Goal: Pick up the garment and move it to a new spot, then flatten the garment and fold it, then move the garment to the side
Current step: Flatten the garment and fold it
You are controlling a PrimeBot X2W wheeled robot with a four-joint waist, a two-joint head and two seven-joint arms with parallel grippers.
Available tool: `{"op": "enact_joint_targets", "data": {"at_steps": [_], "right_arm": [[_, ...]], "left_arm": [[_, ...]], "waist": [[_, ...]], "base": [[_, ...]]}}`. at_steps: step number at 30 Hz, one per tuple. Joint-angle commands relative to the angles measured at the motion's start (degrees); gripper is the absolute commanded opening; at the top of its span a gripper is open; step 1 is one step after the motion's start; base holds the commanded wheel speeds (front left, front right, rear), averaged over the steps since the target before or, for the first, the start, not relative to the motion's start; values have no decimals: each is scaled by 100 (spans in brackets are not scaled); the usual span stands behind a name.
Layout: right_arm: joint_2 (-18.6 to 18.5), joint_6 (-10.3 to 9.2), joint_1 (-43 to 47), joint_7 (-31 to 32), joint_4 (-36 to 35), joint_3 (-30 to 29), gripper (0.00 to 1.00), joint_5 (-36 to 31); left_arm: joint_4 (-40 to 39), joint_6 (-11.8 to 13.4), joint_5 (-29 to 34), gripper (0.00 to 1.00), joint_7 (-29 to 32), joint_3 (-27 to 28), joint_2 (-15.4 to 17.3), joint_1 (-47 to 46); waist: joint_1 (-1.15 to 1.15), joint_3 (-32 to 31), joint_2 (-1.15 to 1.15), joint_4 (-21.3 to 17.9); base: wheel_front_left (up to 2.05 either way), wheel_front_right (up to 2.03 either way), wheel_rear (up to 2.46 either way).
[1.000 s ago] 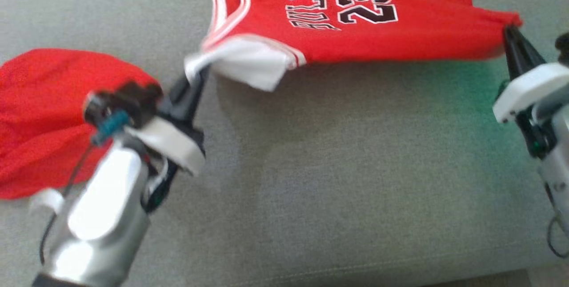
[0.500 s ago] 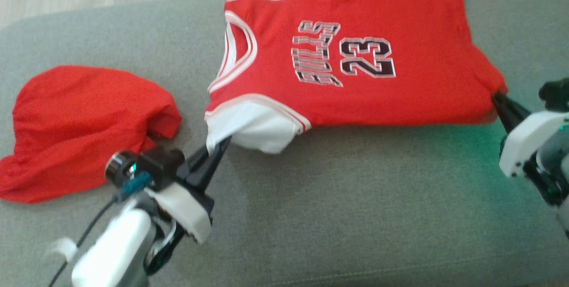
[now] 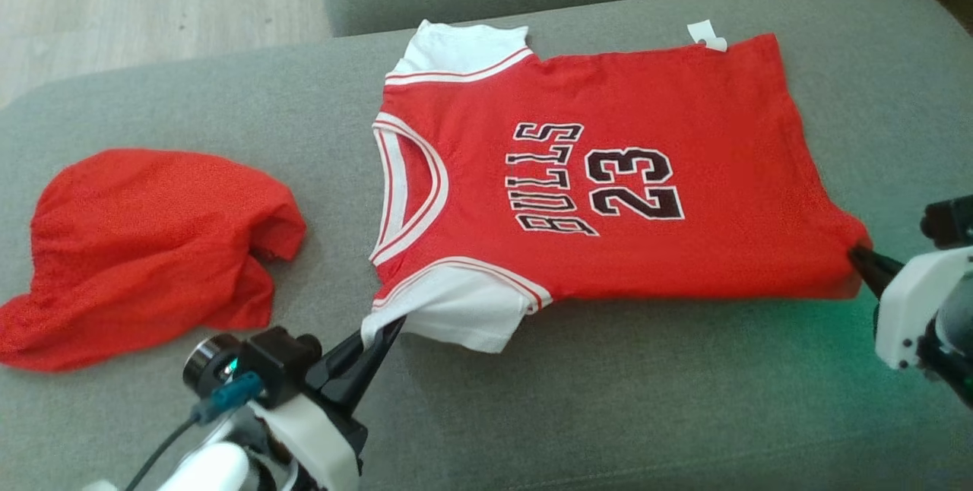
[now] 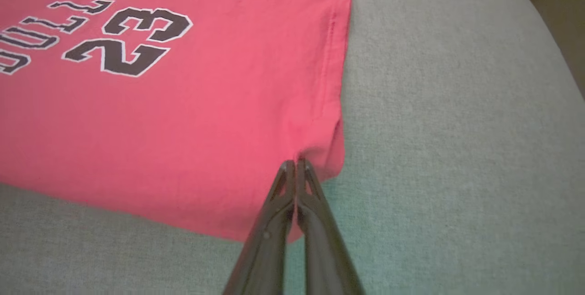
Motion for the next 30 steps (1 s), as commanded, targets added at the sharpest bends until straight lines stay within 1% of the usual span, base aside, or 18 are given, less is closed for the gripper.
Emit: {"op": "enact_joint_targets", "data": {"at_steps": [1,3,7,16,26,30], "right_arm": [[-239,-5,-57,62,-237,-116,0,14],[-216,-5,-76,197,-328,-212,0,-45],[-83,-5,-200,464,-420,-421,0,-160],[190,-5,-646,1049,-400,-604,0,-464],[379,-5,-1107,1308,-227,-627,0,-578],[434,-5,-1353,1361,-70,-592,0,-641]], "left_arm": [[-275,60,13,0,37,265,219,-347],[-341,61,100,0,98,254,259,-486],[-270,30,178,0,141,279,241,-886],[408,-132,303,0,134,125,108,-1964],[1070,-204,253,0,29,-87,29,-2826],[1397,-215,253,0,82,-226,15,-3186]], "waist": [[1,59,0,-14],[1,138,0,-27],[1,309,0,-62],[1,623,0,-112],[1,911,0,-158],[1,1081,0,-168]], "base": [[0,0,0],[0,0,0],[0,0,0],[0,0,0],[0,0,0],[0,0,0]]}}
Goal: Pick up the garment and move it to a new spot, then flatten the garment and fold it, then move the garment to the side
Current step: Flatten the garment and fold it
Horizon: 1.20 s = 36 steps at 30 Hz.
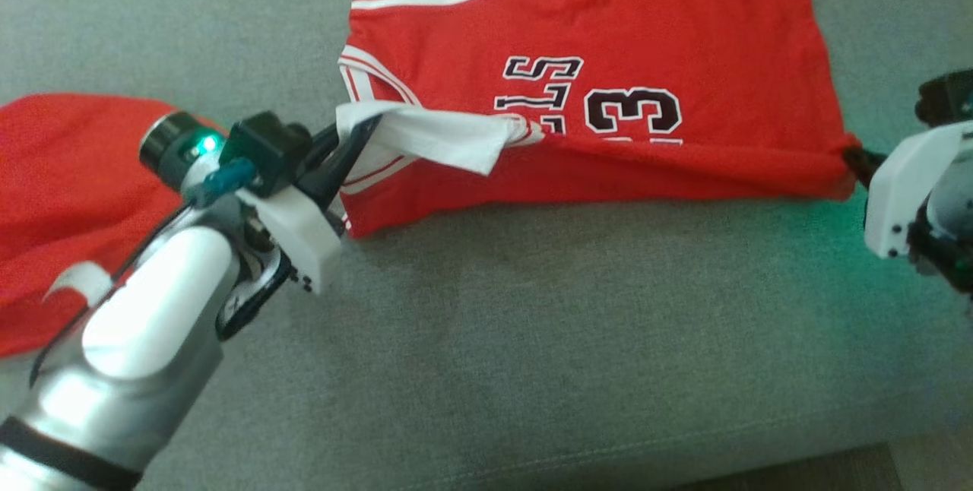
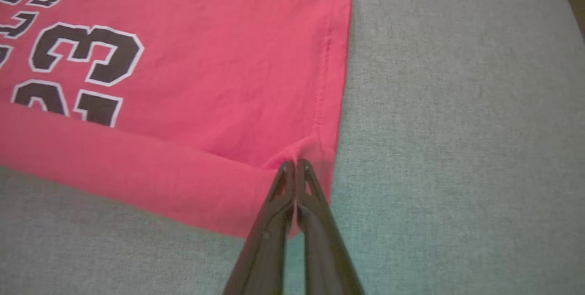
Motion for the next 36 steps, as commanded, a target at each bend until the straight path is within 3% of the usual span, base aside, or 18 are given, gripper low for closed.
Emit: {"op": "enact_joint_targets", "data": {"at_steps": [1,13,14,15,16,17,18,27,32,36], "right_arm": [[-81,-5,-148,15,-112,33,0,-45],[45,-5,-827,-159,509,279,0,-99],[43,-5,-897,-241,561,280,29,-144],[42,-5,-965,-351,622,263,99,-200],[58,-5,-1035,-452,711,226,100,-249],[82,-5,-1114,-564,793,192,100,-297],[114,-5,-1202,-709,891,107,100,-338],[564,-5,-1487,-2741,1390,-585,100,-767],[809,-5,-1112,-3906,1157,-868,100,-801],[1047,-5,-542,-4402,725,-1144,100,-857]], "left_arm": [[-85,-26,15,0,6,205,130,-310],[808,-34,-153,0,-176,-508,26,-1104],[876,-34,-171,0,-202,-548,10,-1157],[953,-34,-191,0,-223,-566,-15,-1207],[1034,-34,-190,37,-270,-564,-47,-1264],[1111,-32,-181,95,-336,-555,-84,-1322],[1196,-16,-194,100,-392,-528,-134,-1370],[1517,581,-520,100,-803,213,-585,-1385],[556,971,-528,100,-818,1107,-727,-753],[-335,1207,-380,100,-819,1865,-938,126]], "waist": [[-1,75,0,-7],[-1,430,0,1],[-1,453,0,4],[-1,470,0,12],[-1,484,0,20],[-1,497,0,27],[-1,507,0,34],[-1,248,0,68],[-1,-41,0,53],[-1,-289,0,26]], "base": [[0,0,0],[0,0,0],[0,0,0],[0,0,0],[0,0,0],[0,0,0],[0,0,0],[0,0,0],[0,0,0],[0,0,0]]}}
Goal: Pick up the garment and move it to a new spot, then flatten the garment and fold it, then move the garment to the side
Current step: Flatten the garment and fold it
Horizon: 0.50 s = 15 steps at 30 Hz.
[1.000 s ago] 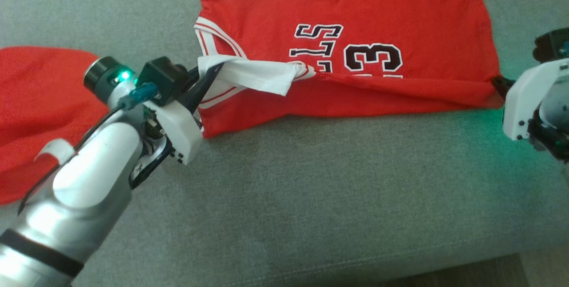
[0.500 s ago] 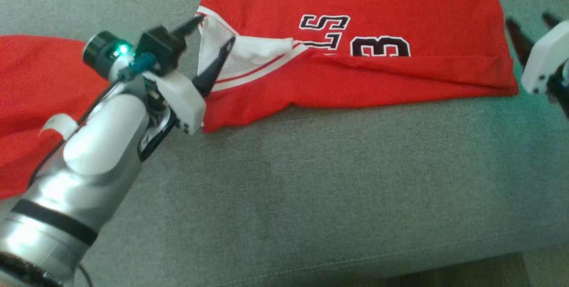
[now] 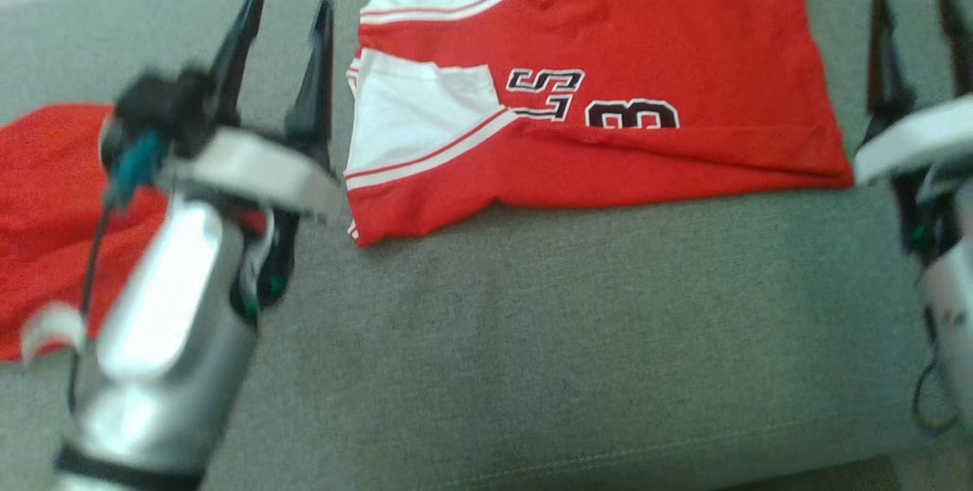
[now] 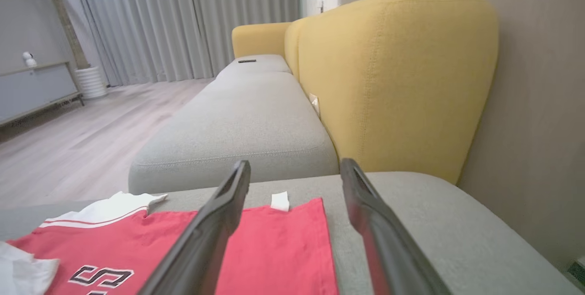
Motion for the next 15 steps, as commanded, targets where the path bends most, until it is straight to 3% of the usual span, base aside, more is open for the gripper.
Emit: {"op": "enact_joint_targets", "data": {"at_steps": [1,7,15], "right_arm": [[24,-5,150,-88,-275,-6,100,-67],[436,-5,1318,-197,-1266,-526,100,-536],[1034,-5,2443,-206,-2074,-920,100,-1116]], "left_arm": [[-305,35,84,100,-42,320,63,4],[-1120,-19,573,100,-43,895,-496,1190],[-1216,-303,1073,100,-43,1248,-973,2151]], "waist": [[1,-136,0,-19],[1,-407,0,-16],[1,-565,0,-38]], "base": [[0,0,0],[0,0,0],[0,0,0]]}}
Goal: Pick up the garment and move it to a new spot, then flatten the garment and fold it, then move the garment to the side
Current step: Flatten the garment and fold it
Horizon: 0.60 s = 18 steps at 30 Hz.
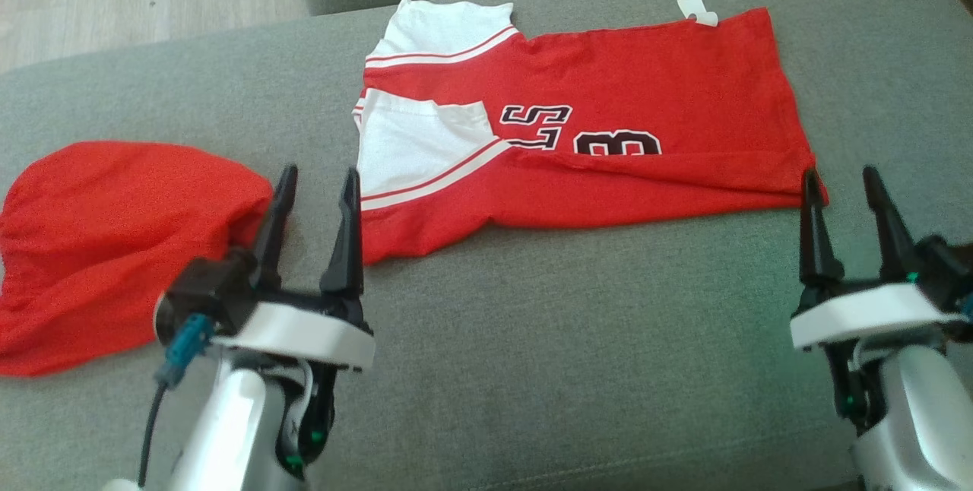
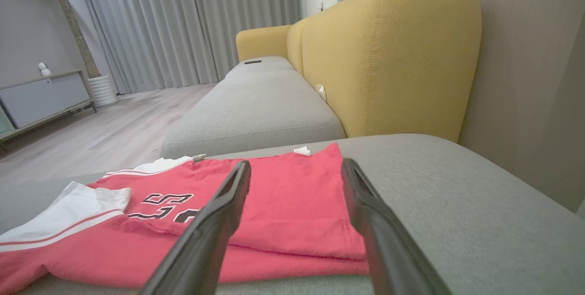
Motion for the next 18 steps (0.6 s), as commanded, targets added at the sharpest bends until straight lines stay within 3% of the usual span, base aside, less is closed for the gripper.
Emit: {"op": "enact_joint_targets", "data": {"at_steps": [1,11,18], "right_arm": [[-1,-5,-84,-68,-246,69,100,-54],[69,-5,-56,14,-533,-28,100,-193],[80,-5,-97,75,-612,10,100,-190]], "left_arm": [[-156,-39,51,100,-34,225,-3,-168],[178,-193,298,100,-34,312,-96,-276],[916,-204,346,100,-35,153,-102,-496]], "waist": [[2,2,0,-3],[2,140,0,-31],[2,314,0,-129]], "base": [[0,0,0],[0,0,0],[0,0,0]]}}
